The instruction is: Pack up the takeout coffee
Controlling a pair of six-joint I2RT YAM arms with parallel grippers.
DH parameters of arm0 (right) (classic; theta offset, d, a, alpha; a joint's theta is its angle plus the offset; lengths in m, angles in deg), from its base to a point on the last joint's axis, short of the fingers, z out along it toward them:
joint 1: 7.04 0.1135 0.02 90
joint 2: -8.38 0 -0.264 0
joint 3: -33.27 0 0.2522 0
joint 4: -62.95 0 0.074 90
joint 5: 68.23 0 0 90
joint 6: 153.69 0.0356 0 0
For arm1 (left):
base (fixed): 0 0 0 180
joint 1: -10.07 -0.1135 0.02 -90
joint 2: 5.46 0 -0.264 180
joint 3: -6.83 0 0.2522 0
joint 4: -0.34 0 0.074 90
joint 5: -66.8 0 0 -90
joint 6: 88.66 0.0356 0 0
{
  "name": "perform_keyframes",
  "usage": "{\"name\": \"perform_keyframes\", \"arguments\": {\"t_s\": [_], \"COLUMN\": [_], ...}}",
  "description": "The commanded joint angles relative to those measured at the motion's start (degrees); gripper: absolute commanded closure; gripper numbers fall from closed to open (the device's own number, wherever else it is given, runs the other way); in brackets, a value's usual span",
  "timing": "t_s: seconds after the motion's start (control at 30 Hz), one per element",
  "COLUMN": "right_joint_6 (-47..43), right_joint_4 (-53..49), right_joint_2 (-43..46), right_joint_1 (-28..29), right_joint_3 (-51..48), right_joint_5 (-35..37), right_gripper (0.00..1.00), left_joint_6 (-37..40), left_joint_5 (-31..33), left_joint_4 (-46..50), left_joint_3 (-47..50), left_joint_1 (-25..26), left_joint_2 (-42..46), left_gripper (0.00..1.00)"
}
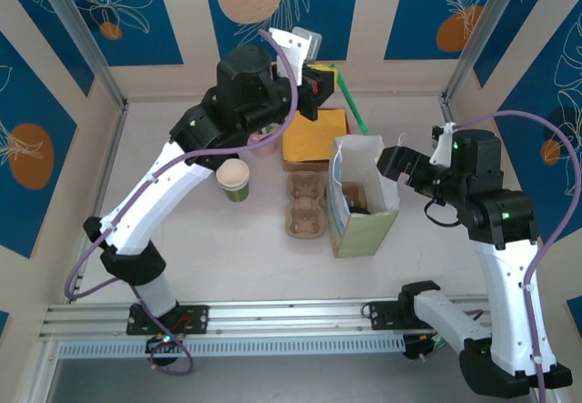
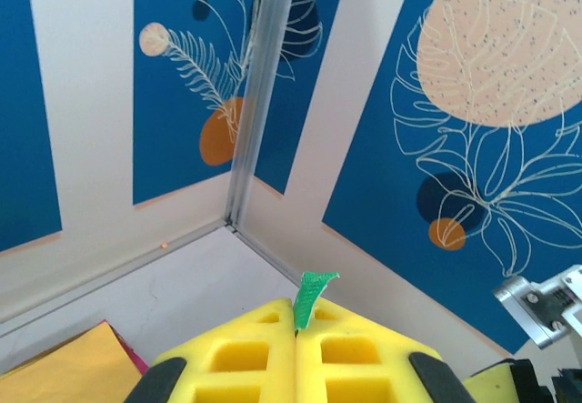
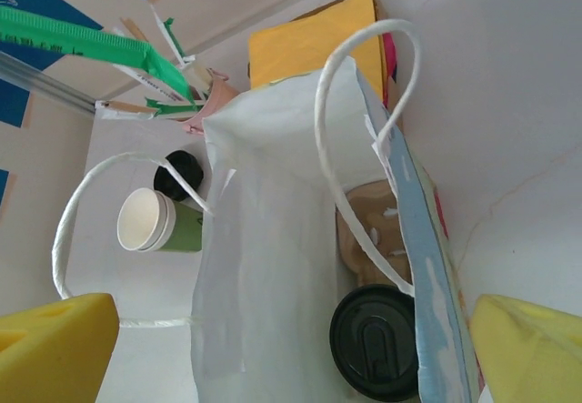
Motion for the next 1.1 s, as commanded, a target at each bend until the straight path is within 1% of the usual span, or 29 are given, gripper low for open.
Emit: {"name": "perform_keyframes", "arguments": {"t_s": [0.0, 0.2, 0.53, 0.8, 1.0, 1.03, 1.07], "right_joint_6": [0.7, 0.4, 0.0, -0.4, -0.4, -0.3, -0.4], "right_joint_4": [-1.4, -1.8, -1.8, -1.3, -0.8, -0.8, -0.8], "right_joint_2": [1.2, 1.3, 1.3, 1.2, 0.9, 0.8, 0.8], "right_joint_1": [-0.6, -1.5, -3.1, -5.0, -5.4, -5.4, -5.4], "right_joint_3": [-0.7, -0.8, -1.5, -2.2, -2.6, -2.6, -2.6], "right_joint_5": [0.2, 0.0, -1.2, -2.7, -3.7, -3.8, -3.9], "right_gripper": [0.01, 0.01, 0.01, 0.01, 0.01, 0.01, 0.01], "left_joint_6": [1.5, 2.6, 5.9, 6.5, 8.1, 8.2, 8.3], "left_joint_5": [1.1, 1.1, 1.7, 1.1, 2.7, 2.9, 3.2], "left_joint_4": [2.5, 5.6, 10.8, 12.5, 14.0, 14.2, 14.4], "left_joint_3": [-0.7, -2.6, -9.4, -9.4, -9.3, -9.3, -9.3], "left_joint_1": [1.2, 2.9, 4.5, 4.7, 5.0, 5.0, 5.0], "left_joint_2": [-2.5, -7.0, -16.5, -20.0, -21.6, -21.7, -21.8], "left_gripper": [1.00, 1.00, 1.00, 1.00, 1.00, 1.00, 0.97]}}
